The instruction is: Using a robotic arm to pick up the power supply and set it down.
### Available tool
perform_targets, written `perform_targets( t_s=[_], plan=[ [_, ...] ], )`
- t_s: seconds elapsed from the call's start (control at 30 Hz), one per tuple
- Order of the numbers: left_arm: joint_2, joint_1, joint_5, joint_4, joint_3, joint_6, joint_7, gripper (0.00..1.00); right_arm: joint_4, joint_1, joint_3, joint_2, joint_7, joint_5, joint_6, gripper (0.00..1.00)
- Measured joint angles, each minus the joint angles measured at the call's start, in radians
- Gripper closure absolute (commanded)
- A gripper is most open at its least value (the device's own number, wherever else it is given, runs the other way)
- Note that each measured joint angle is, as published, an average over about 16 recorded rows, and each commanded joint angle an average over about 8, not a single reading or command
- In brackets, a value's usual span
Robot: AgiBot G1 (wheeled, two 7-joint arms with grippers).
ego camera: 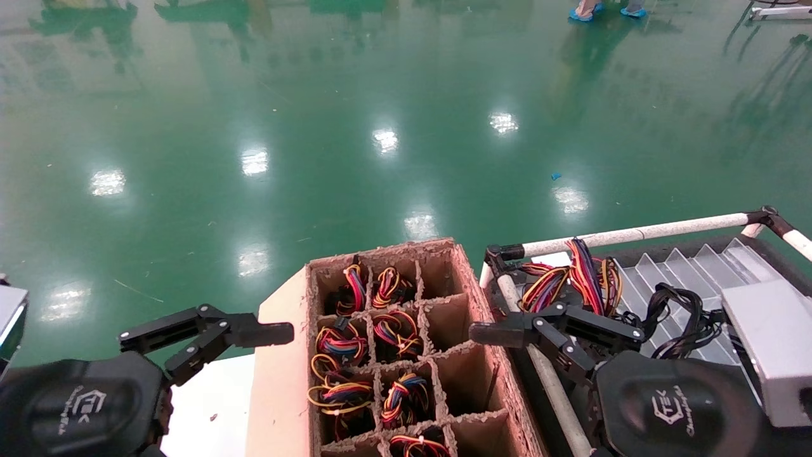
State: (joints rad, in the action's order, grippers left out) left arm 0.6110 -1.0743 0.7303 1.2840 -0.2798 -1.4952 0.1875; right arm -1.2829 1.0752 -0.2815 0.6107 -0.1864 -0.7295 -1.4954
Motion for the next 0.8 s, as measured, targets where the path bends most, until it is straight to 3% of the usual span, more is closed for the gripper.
perform_targets(
  t_s=[0.8],
  plan=[
    [0.0,0.0,0.0,0.0,0.0,0.0,0.0,1.0,0.004,0.008,-0.011,0.004,0.004,-0.031,0.009,0.0]
  ],
)
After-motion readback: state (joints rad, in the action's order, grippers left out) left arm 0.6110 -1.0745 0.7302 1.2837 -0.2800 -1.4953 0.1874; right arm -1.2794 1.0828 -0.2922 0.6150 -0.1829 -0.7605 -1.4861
